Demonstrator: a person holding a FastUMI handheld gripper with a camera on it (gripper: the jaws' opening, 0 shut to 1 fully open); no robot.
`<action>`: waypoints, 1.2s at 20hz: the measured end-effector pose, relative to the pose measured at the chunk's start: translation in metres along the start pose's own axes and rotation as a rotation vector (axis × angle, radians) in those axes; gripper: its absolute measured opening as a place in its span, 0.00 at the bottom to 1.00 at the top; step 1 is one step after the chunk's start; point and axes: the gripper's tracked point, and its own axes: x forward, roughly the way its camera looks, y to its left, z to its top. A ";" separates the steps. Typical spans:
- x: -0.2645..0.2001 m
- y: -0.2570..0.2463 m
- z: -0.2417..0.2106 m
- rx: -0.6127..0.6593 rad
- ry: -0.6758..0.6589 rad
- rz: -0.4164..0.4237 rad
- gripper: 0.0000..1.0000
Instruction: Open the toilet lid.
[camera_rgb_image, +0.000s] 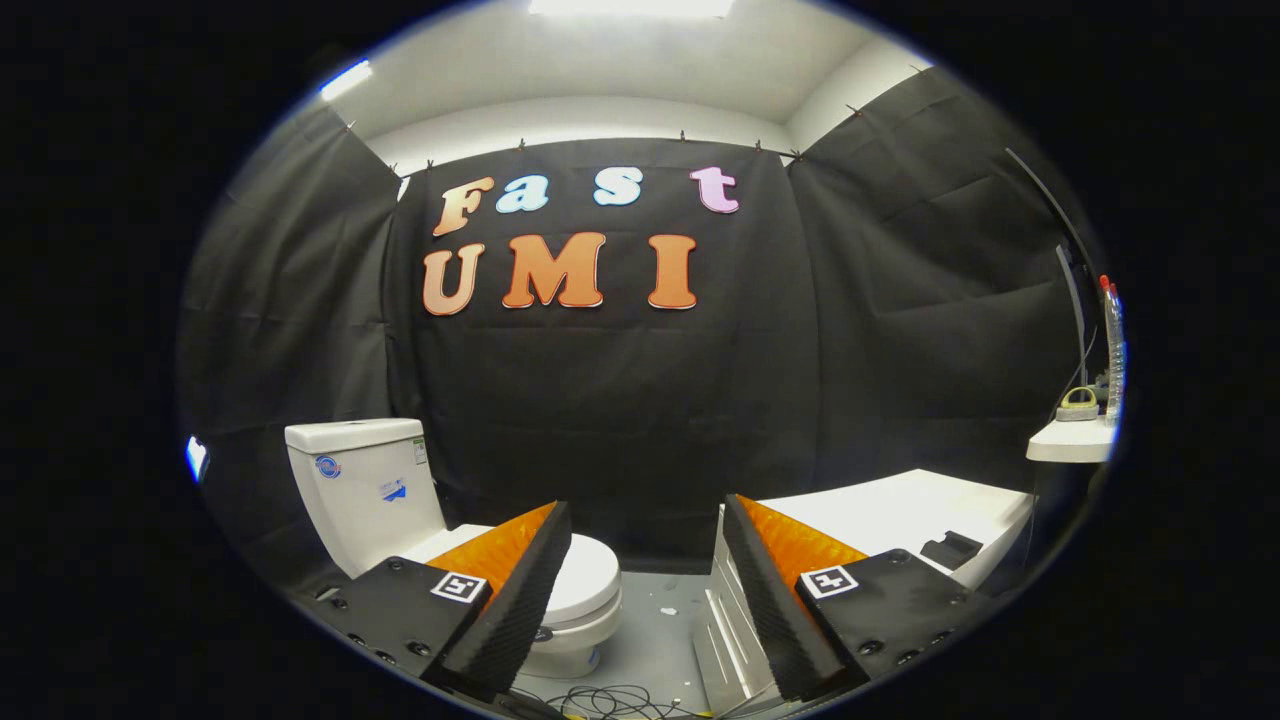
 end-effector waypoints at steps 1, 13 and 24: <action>0.000 -0.001 0.000 0.000 0.000 0.000 0.98; 0.000 0.000 0.001 0.000 -0.001 0.001 0.98; 0.001 -0.001 -0.001 0.001 0.001 0.001 0.98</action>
